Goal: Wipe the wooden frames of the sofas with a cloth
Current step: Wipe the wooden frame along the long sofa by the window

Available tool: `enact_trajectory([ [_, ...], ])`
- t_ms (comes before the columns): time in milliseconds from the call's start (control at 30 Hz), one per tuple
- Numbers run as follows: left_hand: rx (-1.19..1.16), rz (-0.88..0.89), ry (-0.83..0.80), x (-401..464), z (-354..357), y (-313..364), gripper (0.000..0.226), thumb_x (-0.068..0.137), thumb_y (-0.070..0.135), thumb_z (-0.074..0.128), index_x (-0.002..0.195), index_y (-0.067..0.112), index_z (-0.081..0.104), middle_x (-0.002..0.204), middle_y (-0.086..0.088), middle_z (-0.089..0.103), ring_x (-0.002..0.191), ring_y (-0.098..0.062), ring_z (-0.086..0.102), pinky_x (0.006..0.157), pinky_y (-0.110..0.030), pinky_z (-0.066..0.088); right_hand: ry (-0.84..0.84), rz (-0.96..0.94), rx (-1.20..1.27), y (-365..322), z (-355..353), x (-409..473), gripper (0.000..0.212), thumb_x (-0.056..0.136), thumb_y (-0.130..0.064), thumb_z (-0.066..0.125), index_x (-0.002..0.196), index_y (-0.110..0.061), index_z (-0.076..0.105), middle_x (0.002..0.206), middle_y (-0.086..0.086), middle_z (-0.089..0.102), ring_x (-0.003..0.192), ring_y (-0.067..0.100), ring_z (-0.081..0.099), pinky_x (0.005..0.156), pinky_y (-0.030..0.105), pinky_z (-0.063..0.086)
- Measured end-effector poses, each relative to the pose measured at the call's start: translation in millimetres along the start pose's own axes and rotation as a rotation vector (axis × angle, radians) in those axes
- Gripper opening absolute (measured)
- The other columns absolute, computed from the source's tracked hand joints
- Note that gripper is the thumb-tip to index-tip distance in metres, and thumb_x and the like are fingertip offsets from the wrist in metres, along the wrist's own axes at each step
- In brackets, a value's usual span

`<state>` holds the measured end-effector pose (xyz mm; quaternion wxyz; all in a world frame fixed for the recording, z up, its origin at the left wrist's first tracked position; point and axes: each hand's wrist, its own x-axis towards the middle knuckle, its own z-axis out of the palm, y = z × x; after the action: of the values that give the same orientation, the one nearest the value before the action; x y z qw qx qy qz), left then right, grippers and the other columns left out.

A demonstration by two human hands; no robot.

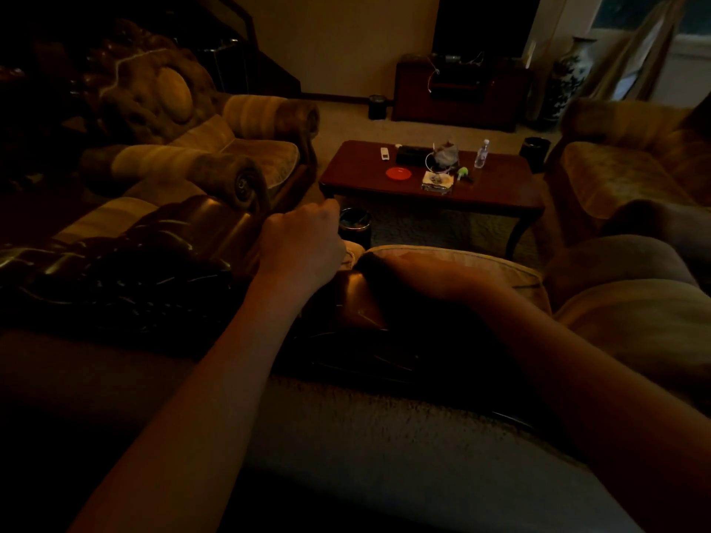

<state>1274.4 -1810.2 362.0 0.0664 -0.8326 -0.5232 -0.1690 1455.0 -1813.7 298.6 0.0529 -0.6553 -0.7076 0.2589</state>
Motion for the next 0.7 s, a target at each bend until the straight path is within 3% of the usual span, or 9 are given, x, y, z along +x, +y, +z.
enact_trajectory([
  [100,-0.017,-0.004,0.014,-0.1,0.7,0.5,0.022,0.092,0.012,0.04,0.11,0.012,0.052,0.1,-0.008,0.06,0.088,-0.028,0.058,0.068,-0.033,0.032,0.126,0.044,0.121,-30.4,1.8,-49.6,0.047,0.1,-0.044,0.027,0.123,-0.015,0.056,0.118,0.006,0.057,0.11,0.022,0.053,0.094,0.036,0.041],
  [167,-0.027,-0.015,0.024,0.8,1.7,1.3,0.023,0.093,0.012,0.04,0.112,0.013,0.053,0.104,-0.008,0.06,0.092,-0.029,0.059,0.069,-0.033,0.032,0.233,0.037,0.167,-51.0,10.9,-79.3,0.043,0.099,-0.045,0.029,0.134,-0.026,0.045,0.13,0.004,0.049,0.119,0.021,0.046,0.098,0.04,0.04],
  [233,-0.056,-0.024,0.048,1.5,2.0,1.5,0.025,0.093,0.012,0.039,0.114,0.013,0.054,0.109,-0.009,0.061,0.096,-0.03,0.059,0.071,-0.035,0.034,0.353,-0.012,0.049,-76.8,32.2,-88.4,0.045,0.099,-0.044,0.028,0.141,-0.03,0.033,0.143,0.003,0.035,0.13,0.021,0.034,0.107,0.042,0.032],
  [300,-0.142,-0.032,0.08,1.3,1.0,0.5,0.027,0.094,0.011,0.039,0.114,0.014,0.057,0.11,-0.009,0.062,0.097,-0.03,0.059,0.072,-0.035,0.039,0.413,-0.044,-0.024,-96.7,43.6,-83.0,0.042,0.1,-0.04,0.026,0.139,-0.028,0.036,0.145,0.004,0.033,0.133,0.022,0.032,0.108,0.045,0.029],
  [367,-0.3,-0.056,0.089,1.6,-1.6,-1.8,0.027,0.092,0.008,0.04,0.109,0.014,0.06,0.106,-0.007,0.065,0.096,-0.027,0.06,0.075,-0.036,0.045,0.392,-0.028,0.022,-100.6,34.3,-64.5,0.037,0.101,-0.034,0.025,0.131,-0.02,0.043,0.133,0.005,0.045,0.121,0.024,0.043,0.098,0.044,0.036],
  [467,-0.494,-0.084,0.013,5.4,-13.3,-9.2,0.029,0.088,0.002,0.041,0.104,0.011,0.062,0.101,-0.01,0.066,0.094,-0.026,0.06,0.08,-0.042,0.05,0.226,0.089,0.197,-81.8,5.1,-27.0,0.033,0.101,-0.02,0.031,0.127,-0.007,0.046,0.123,0.015,0.053,0.112,0.032,0.052,0.086,0.039,0.042],
  [567,-0.337,-0.042,-0.101,6.6,-23.8,-25.7,0.03,0.086,0.004,0.043,0.108,0.013,0.061,0.105,-0.009,0.063,0.096,-0.027,0.058,0.083,-0.045,0.05,0.222,0.142,0.208,-67.8,4.8,-23.8,0.03,0.1,-0.017,0.037,0.125,-0.005,0.046,0.122,0.018,0.053,0.111,0.034,0.053,0.09,0.041,0.046],
  [633,-0.223,0.016,-0.115,3.3,-24.3,-34.1,0.029,0.087,0.006,0.045,0.11,0.014,0.061,0.109,-0.008,0.061,0.099,-0.028,0.057,0.087,-0.043,0.047,0.346,0.087,0.135,-68.1,18.2,-44.5,0.031,0.101,-0.028,0.03,0.12,-0.012,0.049,0.115,0.012,0.057,0.105,0.032,0.055,0.09,0.046,0.045],
  [700,-0.14,0.104,-0.084,-0.9,-20.4,-34.7,0.028,0.088,0.008,0.045,0.111,0.014,0.06,0.108,-0.008,0.061,0.1,-0.027,0.057,0.088,-0.04,0.044,0.464,0.117,0.088,-79.6,37.7,-68.0,0.039,0.1,-0.037,0.025,0.131,-0.022,0.043,0.125,0.005,0.053,0.113,0.024,0.051,0.099,0.045,0.039],
])
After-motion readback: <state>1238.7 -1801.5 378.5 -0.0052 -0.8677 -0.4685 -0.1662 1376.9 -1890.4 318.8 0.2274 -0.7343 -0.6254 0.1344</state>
